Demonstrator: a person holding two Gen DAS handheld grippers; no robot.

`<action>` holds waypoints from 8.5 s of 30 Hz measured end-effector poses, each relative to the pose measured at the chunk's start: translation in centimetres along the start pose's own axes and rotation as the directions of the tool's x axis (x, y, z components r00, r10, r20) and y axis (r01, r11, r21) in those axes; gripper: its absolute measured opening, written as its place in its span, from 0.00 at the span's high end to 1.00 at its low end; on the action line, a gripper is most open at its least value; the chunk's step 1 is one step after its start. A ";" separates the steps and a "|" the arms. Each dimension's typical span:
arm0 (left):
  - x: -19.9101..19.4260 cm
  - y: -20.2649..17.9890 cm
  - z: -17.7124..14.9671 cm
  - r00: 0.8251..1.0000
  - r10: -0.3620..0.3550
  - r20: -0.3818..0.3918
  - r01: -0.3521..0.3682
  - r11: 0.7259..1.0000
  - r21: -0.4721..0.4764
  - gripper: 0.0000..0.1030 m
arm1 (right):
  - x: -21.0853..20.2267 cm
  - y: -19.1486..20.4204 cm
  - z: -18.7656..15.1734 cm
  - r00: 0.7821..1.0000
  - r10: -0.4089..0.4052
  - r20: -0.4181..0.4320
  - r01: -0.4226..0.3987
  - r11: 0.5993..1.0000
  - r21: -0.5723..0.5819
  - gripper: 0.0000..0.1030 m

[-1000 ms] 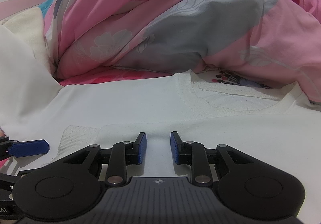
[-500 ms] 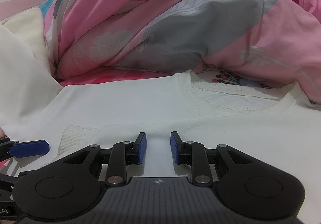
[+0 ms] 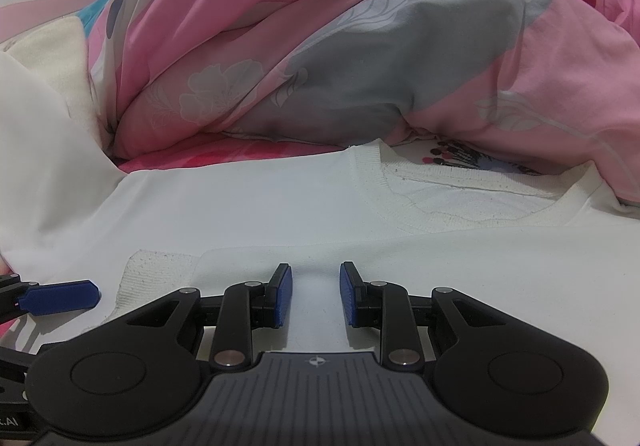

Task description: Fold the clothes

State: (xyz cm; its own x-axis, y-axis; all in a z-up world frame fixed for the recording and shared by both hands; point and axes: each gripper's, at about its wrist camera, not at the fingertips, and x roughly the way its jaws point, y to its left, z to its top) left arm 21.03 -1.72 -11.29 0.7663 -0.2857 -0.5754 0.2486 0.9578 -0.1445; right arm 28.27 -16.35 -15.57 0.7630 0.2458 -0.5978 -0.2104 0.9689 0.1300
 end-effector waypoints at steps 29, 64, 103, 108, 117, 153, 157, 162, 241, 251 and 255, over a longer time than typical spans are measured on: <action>0.1 0.0 -0.1 1.000 0.002 -0.001 -0.002 1.000 0.001 0.32 | 0.0 0.0 0.0 1.000 0.002 0.001 -0.002 1.000 0.003 0.73; 0.0 0.0 -0.1 1.000 0.003 0.001 -0.003 1.000 -0.001 0.31 | 0.0 0.0 0.0 1.000 0.008 0.003 -0.008 1.000 0.009 0.73; -12.3 14.8 0.6 0.786 0.468 0.404 -0.204 0.814 -0.544 0.31 | -6.5 40.2 16.8 0.884 0.466 0.029 -0.304 0.622 -0.722 0.44; -12.5 15.0 0.6 0.785 0.464 0.411 -0.188 0.810 -0.556 0.32 | -4.4 44.2 15.7 0.899 0.434 0.051 -0.221 0.552 -0.804 0.44; -12.7 14.5 0.4 0.764 0.488 0.422 -0.201 0.801 -0.563 0.39 | -3.6 43.3 15.5 0.899 0.418 0.134 -0.181 0.631 -0.754 0.79; -9.2 9.2 0.7 0.864 0.229 0.449 -0.100 0.951 -0.293 0.37 | -10.8 22.9 18.7 0.842 0.348 0.412 -0.231 0.923 -0.306 0.83; -8.5 8.6 0.7 0.888 0.184 0.421 -0.078 0.964 -0.256 0.36 | -10.9 20.2 18.1 0.856 0.298 0.422 -0.203 0.945 -0.255 0.83; -7.7 7.6 0.4 0.914 0.135 0.383 -0.059 0.977 -0.204 0.35 | -11.3 16.5 16.5 0.874 0.217 0.435 -0.163 0.974 -0.160 0.83; -2.8 3.5 -0.4 0.990 -0.119 0.079 0.122 0.992 -0.034 0.31 | -10.3 -3.1 1.7 0.986 -0.140 0.086 0.098 0.921 0.377 0.79; -2.9 2.4 -0.7 0.987 -0.149 0.068 0.149 0.989 0.001 0.31 | -14.1 -8.8 3.8 0.940 -0.268 0.210 0.164 0.897 0.410 0.79; -2.8 2.1 -0.8 0.985 -0.159 0.062 0.159 0.987 0.006 0.31 | -14.8 -11.6 2.5 0.941 -0.274 0.198 0.159 0.876 0.456 0.79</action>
State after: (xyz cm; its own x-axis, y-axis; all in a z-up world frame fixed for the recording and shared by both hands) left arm 18.95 1.14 -10.60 0.7523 -0.4358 -0.4942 0.3707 0.9000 -0.2293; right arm 20.91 -31.14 -6.21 0.8966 -0.0290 -0.4418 0.2161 0.8996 0.3794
